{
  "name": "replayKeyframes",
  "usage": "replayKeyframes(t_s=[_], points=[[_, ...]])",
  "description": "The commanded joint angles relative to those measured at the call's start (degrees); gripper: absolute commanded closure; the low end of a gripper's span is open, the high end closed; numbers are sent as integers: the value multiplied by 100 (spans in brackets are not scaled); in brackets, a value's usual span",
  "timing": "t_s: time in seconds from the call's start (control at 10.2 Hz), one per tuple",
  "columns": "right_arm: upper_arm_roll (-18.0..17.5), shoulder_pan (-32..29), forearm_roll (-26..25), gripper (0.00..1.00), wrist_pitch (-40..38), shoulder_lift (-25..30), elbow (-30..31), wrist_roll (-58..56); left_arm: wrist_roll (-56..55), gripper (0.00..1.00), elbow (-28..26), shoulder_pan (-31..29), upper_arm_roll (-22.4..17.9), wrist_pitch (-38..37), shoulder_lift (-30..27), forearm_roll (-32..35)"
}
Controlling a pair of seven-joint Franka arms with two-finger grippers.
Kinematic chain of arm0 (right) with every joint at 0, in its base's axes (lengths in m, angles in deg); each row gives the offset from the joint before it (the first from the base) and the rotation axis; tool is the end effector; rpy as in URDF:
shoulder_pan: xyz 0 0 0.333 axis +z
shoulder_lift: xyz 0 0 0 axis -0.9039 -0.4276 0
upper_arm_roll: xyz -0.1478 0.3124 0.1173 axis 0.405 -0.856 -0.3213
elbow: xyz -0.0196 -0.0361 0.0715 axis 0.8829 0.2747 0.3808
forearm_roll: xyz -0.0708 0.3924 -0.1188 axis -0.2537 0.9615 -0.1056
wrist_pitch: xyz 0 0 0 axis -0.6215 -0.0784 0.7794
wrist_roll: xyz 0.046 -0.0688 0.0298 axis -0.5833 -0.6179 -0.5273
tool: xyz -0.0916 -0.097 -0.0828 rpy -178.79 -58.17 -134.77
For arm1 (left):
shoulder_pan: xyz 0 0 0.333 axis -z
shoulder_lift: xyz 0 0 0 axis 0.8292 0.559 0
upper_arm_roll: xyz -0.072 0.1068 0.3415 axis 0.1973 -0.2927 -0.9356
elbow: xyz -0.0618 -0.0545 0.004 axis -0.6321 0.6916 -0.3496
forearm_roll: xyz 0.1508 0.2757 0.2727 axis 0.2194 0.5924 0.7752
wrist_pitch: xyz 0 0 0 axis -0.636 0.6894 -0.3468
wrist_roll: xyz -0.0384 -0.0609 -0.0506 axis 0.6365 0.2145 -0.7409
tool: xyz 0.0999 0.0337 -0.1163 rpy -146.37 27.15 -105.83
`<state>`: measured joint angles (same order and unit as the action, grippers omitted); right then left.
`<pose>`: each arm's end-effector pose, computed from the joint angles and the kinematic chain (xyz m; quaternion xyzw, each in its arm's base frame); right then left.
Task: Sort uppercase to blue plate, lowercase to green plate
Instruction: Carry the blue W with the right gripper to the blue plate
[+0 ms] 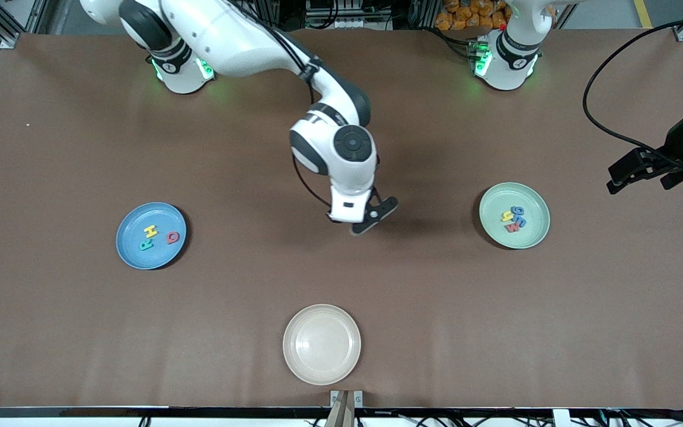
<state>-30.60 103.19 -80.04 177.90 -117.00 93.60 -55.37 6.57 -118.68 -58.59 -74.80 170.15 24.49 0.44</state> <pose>0.5960 0.5506 0.2924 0.9572 0.2893 -0.0075 0.0095 0.6202 -0.0467 0.6197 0.9974 0.0419 0.0591 0.0052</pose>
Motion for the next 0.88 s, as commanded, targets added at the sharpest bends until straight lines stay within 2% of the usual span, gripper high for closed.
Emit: replayKeyframes(t_s=[0.0,0.2,0.29,0.39,0.59,0.78], points=[[-67,-919,178,100,-304,1203,1268,-101,-118,0,117,11,9,-77,39,-30],[-67,-1973,266,100,-304,2301,2647,-678,-118,0,117,11,9,-77,39,-30],[-67,-2474,266,100,-313,2637,3185,-943,-118,0,117,20,9,-77,48,-30],[-67,-2993,249,100,-339,2780,3478,-1302,-118,0,117,98,0,-77,48,-21],[-67,-3969,231,100,-532,2730,3612,-1910,-118,0,117,99,0,-77,48,-12],[-58,-4315,144,100,-489,2379,3674,-2043,-248,0,117,108,9,-77,48,-12]])
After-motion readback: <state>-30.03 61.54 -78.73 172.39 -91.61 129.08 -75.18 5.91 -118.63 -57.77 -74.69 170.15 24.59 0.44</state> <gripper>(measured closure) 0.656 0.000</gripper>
